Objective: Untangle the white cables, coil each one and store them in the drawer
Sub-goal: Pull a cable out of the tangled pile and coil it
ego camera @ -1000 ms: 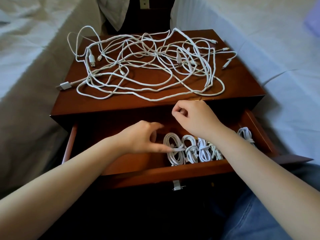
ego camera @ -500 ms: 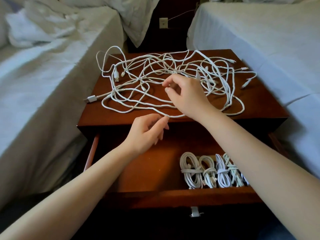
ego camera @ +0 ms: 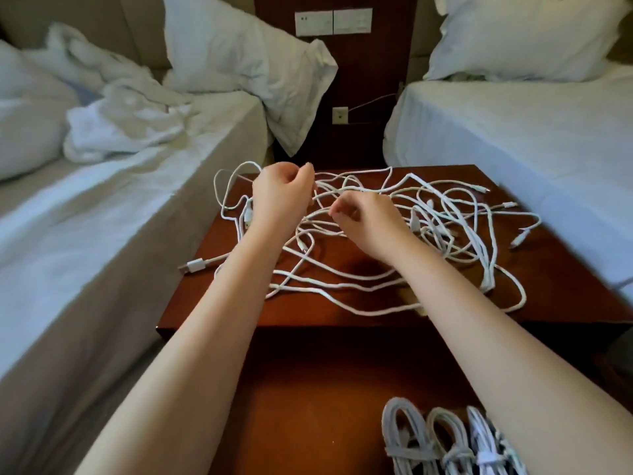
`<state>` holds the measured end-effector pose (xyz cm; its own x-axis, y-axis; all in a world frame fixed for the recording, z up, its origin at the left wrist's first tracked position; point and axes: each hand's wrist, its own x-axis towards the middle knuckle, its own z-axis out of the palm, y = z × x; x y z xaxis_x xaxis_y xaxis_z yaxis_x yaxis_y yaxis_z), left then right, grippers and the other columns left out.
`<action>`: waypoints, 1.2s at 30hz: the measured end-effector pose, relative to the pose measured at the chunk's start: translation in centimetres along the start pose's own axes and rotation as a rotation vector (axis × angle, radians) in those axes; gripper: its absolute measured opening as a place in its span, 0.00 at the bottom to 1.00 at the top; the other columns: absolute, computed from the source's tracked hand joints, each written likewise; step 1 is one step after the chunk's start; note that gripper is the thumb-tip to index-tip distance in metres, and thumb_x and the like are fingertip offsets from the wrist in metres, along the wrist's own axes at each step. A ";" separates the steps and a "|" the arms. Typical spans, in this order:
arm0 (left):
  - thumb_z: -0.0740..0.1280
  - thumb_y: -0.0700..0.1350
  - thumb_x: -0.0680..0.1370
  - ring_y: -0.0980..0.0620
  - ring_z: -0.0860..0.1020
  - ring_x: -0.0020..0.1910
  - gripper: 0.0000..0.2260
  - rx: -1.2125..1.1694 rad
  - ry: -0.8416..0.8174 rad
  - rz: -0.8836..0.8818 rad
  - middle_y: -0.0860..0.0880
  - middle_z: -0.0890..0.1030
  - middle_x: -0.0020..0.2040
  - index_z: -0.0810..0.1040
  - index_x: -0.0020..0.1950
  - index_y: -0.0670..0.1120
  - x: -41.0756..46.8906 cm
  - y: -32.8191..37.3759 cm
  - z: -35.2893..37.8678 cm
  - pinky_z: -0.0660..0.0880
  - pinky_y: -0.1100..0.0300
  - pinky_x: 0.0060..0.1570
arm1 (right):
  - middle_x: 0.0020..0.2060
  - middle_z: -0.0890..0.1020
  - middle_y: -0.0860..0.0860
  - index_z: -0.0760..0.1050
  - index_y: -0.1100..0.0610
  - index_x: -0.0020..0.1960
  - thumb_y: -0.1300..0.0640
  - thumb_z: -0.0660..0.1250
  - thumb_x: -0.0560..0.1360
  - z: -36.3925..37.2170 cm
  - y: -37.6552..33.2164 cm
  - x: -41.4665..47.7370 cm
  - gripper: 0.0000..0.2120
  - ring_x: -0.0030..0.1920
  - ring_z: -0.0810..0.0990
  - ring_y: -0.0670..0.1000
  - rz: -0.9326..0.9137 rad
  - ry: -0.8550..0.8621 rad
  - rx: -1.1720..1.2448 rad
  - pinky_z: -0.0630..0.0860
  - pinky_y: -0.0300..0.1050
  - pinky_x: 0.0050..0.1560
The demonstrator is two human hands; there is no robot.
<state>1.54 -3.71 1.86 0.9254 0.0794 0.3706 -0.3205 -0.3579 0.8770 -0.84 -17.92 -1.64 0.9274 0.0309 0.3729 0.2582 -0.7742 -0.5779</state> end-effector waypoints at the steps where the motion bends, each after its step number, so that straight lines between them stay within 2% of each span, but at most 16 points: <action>1: 0.62 0.47 0.75 0.48 0.71 0.29 0.17 0.025 -0.011 -0.024 0.39 0.76 0.30 0.76 0.39 0.32 0.5 -0.5 0.1 0.70 0.54 0.33 | 0.42 0.81 0.46 0.79 0.50 0.49 0.56 0.64 0.78 0.0 0.1 0.3 0.05 0.41 0.78 0.46 -0.006 -0.011 -0.002 0.74 0.42 0.43; 4: 0.63 0.47 0.75 0.49 0.72 0.30 0.15 0.122 -0.044 -0.035 0.39 0.78 0.31 0.78 0.39 0.35 1.0 -2.3 0.0 0.73 0.52 0.34 | 0.43 0.79 0.45 0.79 0.48 0.49 0.56 0.65 0.78 0.4 0.1 0.8 0.05 0.42 0.76 0.44 -0.035 -0.084 0.023 0.72 0.42 0.43; 6: 0.64 0.49 0.75 0.50 0.74 0.30 0.15 0.181 -0.083 -0.013 0.40 0.79 0.31 0.78 0.36 0.39 1.0 -3.3 -0.4 0.75 0.50 0.36 | 0.44 0.77 0.43 0.79 0.49 0.54 0.53 0.66 0.78 0.7 -0.1 0.6 0.06 0.45 0.76 0.45 -0.037 -0.167 -0.007 0.72 0.41 0.45; 9: 0.65 0.47 0.77 0.53 0.75 0.30 0.11 0.267 -0.162 0.019 0.50 0.79 0.30 0.78 0.35 0.48 0.9 -4.2 -1.1 0.74 0.58 0.36 | 0.55 0.76 0.47 0.74 0.50 0.64 0.49 0.66 0.78 1.6 0.3 0.0 0.16 0.57 0.76 0.51 -0.028 -0.237 -0.236 0.73 0.46 0.53; 11: 0.65 0.44 0.77 0.52 0.78 0.33 0.08 0.328 -0.182 0.037 0.49 0.81 0.34 0.79 0.38 0.48 0.8 -4.9 -1.4 0.74 0.61 0.36 | 0.56 0.74 0.48 0.74 0.50 0.65 0.47 0.64 0.79 2.3 0.8 -0.3 0.16 0.58 0.75 0.53 -0.019 -0.229 -0.333 0.72 0.46 0.50; 15: 0.67 0.46 0.77 0.53 0.80 0.41 0.04 0.389 -0.290 0.047 0.50 0.82 0.40 0.81 0.45 0.48 0.6 -5.8 -1.9 0.76 0.61 0.43 | 0.48 0.71 0.46 0.76 0.53 0.52 0.52 0.63 0.80 2.5 0.8 -0.6 0.07 0.47 0.76 0.50 -0.075 0.000 -0.337 0.70 0.43 0.41; 17: 0.68 0.51 0.77 0.56 0.78 0.40 0.07 0.387 -0.378 0.068 0.52 0.81 0.39 0.82 0.47 0.48 0.5 -5.5 -2.3 0.73 0.63 0.40 | 0.49 0.73 0.47 0.75 0.55 0.51 0.54 0.62 0.80 2.1 0.4 -0.6 0.06 0.41 0.74 0.47 -0.123 0.153 -0.325 0.68 0.39 0.36; 19: 0.68 0.53 0.76 0.58 0.77 0.37 0.08 0.368 -0.457 0.077 0.54 0.80 0.37 0.82 0.47 0.49 0.4 -5.1 -2.5 0.72 0.64 0.38 | 0.44 0.75 0.48 0.75 0.57 0.50 0.56 0.61 0.81 1.5 0.4 -0.5 0.06 0.36 0.72 0.46 -0.140 0.295 -0.303 0.63 0.36 0.30; 21: 0.68 0.51 0.77 0.58 0.77 0.37 0.06 0.367 -0.501 0.100 0.55 0.80 0.37 0.81 0.44 0.50 0.4 -4.8 -2.7 0.73 0.64 0.40 | 0.35 0.75 0.47 0.74 0.58 0.48 0.57 0.61 0.81 1.0 0.9 -0.4 0.06 0.31 0.71 0.46 -0.125 0.416 -0.309 0.57 0.34 0.27; 23: 0.68 0.49 0.77 0.58 0.77 0.37 0.05 0.436 -0.547 0.138 0.56 0.80 0.37 0.82 0.44 0.51 0.4 -4.7 -2.7 0.72 0.67 0.39 | 0.32 0.74 0.46 0.75 0.58 0.48 0.56 0.62 0.81 0.6 1.6 -0.2 0.06 0.28 0.71 0.46 -0.079 0.503 -0.292 0.56 0.35 0.26; 25: 0.67 0.47 0.78 0.60 0.75 0.34 0.06 0.506 -0.569 0.183 0.57 0.78 0.35 0.83 0.44 0.49 0.2 -4.6 -2.5 0.68 0.73 0.34 | 0.34 0.76 0.46 0.75 0.57 0.48 0.56 0.61 0.81 0.3 2.0 -0.1 0.07 0.29 0.71 0.47 -0.055 0.536 -0.259 0.56 0.35 0.26; 27: 0.66 0.45 0.79 0.62 0.74 0.33 0.08 0.492 -0.511 0.240 0.58 0.77 0.34 0.83 0.43 0.46 0.1 -4.3 -2.2 0.67 0.75 0.34 | 0.36 0.78 0.47 0.76 0.57 0.49 0.58 0.60 0.81 0.0 2.0 -0.1 0.07 0.31 0.74 0.48 -0.072 0.533 -0.236 0.58 0.35 0.26; 29: 0.65 0.43 0.79 0.62 0.74 0.34 0.08 0.444 -0.416 0.290 0.57 0.77 0.34 0.82 0.42 0.45 -0.1 -3.9 -2.1 0.67 0.75 0.35 | 0.43 0.82 0.50 0.78 0.57 0.54 0.61 0.61 0.80 -0.4 1.9 -0.1 0.07 0.37 0.80 0.51 -0.121 0.514 -0.211 0.68 0.38 0.28; 31: 0.65 0.42 0.79 0.61 0.75 0.33 0.08 0.411 -0.376 0.319 0.53 0.79 0.34 0.81 0.41 0.45 -0.2 -3.5 -2.1 0.68 0.72 0.36 | 0.54 0.81 0.52 0.77 0.56 0.62 0.62 0.62 0.79 -0.8 1.8 -0.1 0.13 0.43 0.81 0.51 -0.172 0.461 -0.205 0.76 0.42 0.35; 34: 0.66 0.43 0.78 0.61 0.74 0.33 0.09 0.422 -0.418 0.365 0.53 0.79 0.34 0.80 0.39 0.46 -0.6 -3.0 -1.8 0.67 0.71 0.35 | 0.61 0.77 0.51 0.72 0.55 0.69 0.62 0.64 0.78 -0.9 1.4 0.0 0.20 0.43 0.76 0.45 -0.261 0.413 -0.206 0.72 0.35 0.36; 36: 0.67 0.44 0.78 0.60 0.74 0.33 0.08 0.458 -0.415 0.380 0.56 0.78 0.33 0.80 0.39 0.48 -0.6 -3.2 -1.6 0.68 0.72 0.36 | 0.60 0.77 0.51 0.75 0.56 0.66 0.64 0.65 0.77 -0.5 0.9 -0.1 0.18 0.41 0.72 0.41 -0.314 0.402 -0.189 0.68 0.28 0.37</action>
<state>1.64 -1.16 -0.67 0.7967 -0.4549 0.3979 -0.6023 -0.6519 0.4607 -0.78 -18.92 -1.84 0.6273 0.0638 0.7762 0.4184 -0.8682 -0.2668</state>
